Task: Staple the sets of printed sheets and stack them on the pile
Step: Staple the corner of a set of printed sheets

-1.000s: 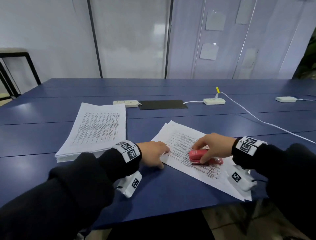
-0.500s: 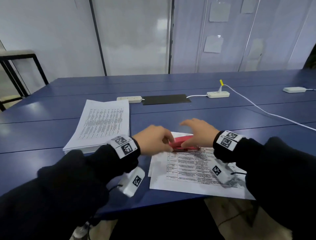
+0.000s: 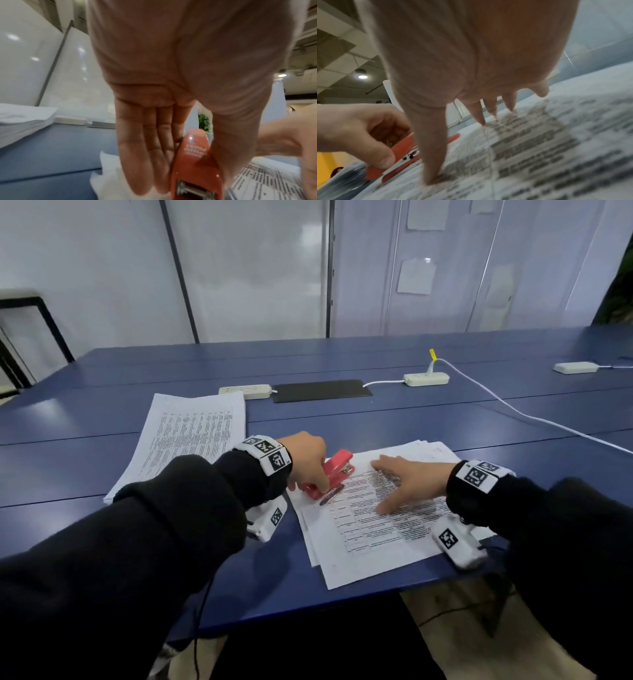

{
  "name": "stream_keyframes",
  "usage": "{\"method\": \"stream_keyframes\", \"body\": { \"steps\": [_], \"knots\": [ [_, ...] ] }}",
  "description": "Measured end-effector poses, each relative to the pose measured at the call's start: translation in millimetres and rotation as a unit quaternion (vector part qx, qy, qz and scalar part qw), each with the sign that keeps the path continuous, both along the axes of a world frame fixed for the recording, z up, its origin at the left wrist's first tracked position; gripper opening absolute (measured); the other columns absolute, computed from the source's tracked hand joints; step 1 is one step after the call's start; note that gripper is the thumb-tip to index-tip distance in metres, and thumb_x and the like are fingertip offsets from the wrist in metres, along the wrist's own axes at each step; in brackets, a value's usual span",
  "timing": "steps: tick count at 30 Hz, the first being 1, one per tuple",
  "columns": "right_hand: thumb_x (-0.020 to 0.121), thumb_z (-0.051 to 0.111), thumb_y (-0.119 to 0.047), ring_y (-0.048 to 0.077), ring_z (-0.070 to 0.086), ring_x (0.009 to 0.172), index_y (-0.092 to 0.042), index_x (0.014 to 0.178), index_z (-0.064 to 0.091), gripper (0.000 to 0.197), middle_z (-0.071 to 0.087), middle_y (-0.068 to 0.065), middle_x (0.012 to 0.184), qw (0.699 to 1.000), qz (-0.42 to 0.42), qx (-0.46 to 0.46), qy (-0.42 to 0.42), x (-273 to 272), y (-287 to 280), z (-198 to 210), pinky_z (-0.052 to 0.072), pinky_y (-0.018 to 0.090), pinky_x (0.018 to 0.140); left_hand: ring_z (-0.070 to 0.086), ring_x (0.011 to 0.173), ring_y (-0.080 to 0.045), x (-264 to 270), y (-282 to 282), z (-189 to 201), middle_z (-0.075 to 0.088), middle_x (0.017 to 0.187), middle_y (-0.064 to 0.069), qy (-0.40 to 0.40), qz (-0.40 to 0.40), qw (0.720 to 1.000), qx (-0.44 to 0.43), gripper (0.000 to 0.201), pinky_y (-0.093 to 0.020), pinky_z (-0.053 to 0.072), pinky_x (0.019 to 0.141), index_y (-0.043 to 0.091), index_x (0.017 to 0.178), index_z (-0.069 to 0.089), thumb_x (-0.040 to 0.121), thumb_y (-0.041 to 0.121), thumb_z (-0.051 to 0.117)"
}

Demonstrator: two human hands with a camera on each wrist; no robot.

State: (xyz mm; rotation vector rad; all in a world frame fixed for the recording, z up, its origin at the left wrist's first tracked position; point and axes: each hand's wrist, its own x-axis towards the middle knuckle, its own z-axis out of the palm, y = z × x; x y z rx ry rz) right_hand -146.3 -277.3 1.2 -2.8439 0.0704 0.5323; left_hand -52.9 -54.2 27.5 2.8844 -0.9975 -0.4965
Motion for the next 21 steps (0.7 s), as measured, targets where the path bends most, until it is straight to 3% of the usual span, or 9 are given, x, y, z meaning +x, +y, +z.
{"method": "stream_keyframes", "body": {
  "steps": [2,4,10,13,15,19,21],
  "knots": [
    [0.077,0.082,-0.06,0.019,-0.006,0.159,-0.028,0.166,0.006,0.121,-0.004,-0.004,0.174,0.999,0.002,0.024,0.022,3.9,1.6,-7.2,0.002,0.046,0.129,0.076,0.06,-0.022,2.4,3.4,-1.4,0.077,0.071,-0.007,-0.002,0.007,1.0,-0.018,0.025,-0.042,0.066,0.071,0.01,0.082,0.074,0.076,0.033,0.081],
    [0.075,0.082,-0.062,0.018,-0.014,0.159,-0.031,0.166,0.002,0.125,-0.009,-0.007,0.173,0.999,0.005,0.033,0.03,6.7,-0.9,-9.4,-0.001,0.051,0.129,0.076,0.06,-0.021,2.8,4.2,-3.5,0.077,0.069,-0.005,-0.011,-0.001,1.0,-0.027,0.023,-0.042,0.066,0.072,0.012,0.081,0.075,0.076,0.034,0.079],
    [0.075,0.081,-0.063,0.022,-0.018,0.158,-0.029,0.166,-0.003,0.128,-0.015,-0.004,0.172,0.998,0.019,0.026,0.046,9.9,-4.8,-13.9,-0.005,0.053,0.128,0.069,0.078,-0.019,3.0,12.1,-1.6,0.075,0.082,0.002,-0.062,-0.082,0.994,0.024,0.027,-0.032,0.058,0.067,0.018,0.092,0.071,0.075,0.037,0.082],
    [0.077,0.079,-0.063,0.023,-0.019,0.158,-0.027,0.165,-0.006,0.127,-0.016,-0.003,0.172,0.998,0.024,0.009,0.059,11.4,-3.5,-11.4,-0.005,0.052,0.128,0.073,0.064,-0.019,3.0,28.4,-1.4,0.074,0.071,0.0,-0.05,-0.069,0.995,0.044,0.029,-0.027,0.055,0.055,0.016,0.085,0.07,0.07,0.036,0.085],
    [0.079,0.078,-0.063,0.024,-0.019,0.158,-0.027,0.165,-0.006,0.126,-0.017,-0.003,0.172,0.998,0.026,0.002,0.065,12.0,-3.7,-9.8,-0.005,0.051,0.128,0.073,0.056,-0.017,2.1,36.4,-0.8,0.074,0.066,-0.001,-0.026,-0.046,0.998,0.029,0.031,-0.029,0.058,0.055,0.013,0.083,0.069,0.07,0.035,0.087],
    [0.078,0.078,-0.063,0.023,-0.018,0.158,-0.028,0.165,-0.005,0.126,-0.016,-0.004,0.172,0.997,0.026,0.009,0.066,13.2,-4.2,-9.7,-0.005,0.05,0.128,0.073,0.062,-0.017,-3.7,25.3,0.4,0.073,0.064,-0.001,-0.057,-0.031,0.998,-0.011,0.028,-0.034,0.063,0.062,0.013,0.078,0.071,0.069,0.036,0.084],
    [0.076,0.079,-0.064,0.022,-0.018,0.158,-0.029,0.165,-0.005,0.127,-0.016,-0.005,0.172,0.997,0.026,0.011,0.066,14.0,-4.9,-10.7,-0.004,0.05,0.128,0.073,0.067,-0.02,-7.0,11.1,-2.0,0.073,0.066,-0.002,-0.066,-0.032,0.997,-0.032,0.027,-0.034,0.062,0.06,0.013,0.078,0.071,0.071,0.036,0.082]
  ]
}}
